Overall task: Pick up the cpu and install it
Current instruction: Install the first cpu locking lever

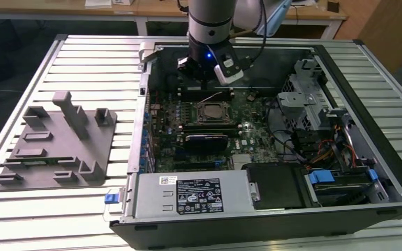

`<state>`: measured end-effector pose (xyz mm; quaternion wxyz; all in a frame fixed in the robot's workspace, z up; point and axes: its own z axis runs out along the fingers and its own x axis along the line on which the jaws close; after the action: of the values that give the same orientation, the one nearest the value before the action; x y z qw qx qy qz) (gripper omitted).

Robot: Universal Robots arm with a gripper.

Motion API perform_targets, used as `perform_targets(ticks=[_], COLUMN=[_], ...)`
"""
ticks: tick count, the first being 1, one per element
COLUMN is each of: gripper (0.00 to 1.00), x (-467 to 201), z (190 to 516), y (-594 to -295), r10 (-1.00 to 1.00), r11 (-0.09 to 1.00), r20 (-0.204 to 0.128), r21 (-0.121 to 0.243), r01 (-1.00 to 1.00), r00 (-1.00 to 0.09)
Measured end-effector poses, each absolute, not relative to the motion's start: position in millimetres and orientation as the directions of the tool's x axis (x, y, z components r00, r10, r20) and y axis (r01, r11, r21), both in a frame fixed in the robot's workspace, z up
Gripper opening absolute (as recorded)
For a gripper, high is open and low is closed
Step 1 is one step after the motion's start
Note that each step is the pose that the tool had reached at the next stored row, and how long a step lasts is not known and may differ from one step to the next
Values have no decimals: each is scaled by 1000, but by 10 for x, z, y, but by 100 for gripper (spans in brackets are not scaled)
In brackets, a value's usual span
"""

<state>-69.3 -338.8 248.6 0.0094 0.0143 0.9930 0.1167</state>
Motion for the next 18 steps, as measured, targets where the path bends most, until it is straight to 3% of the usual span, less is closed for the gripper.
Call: perform_targets(ticks=[12,18], gripper=[11,11], x=[-691,-691], z=[2478,2441], y=[-3388,-3391], r10=[31,31], r11=[972,972], r20=[-16,-33], r21=[232,232], r01=[26,23], r00=[-999,-999])
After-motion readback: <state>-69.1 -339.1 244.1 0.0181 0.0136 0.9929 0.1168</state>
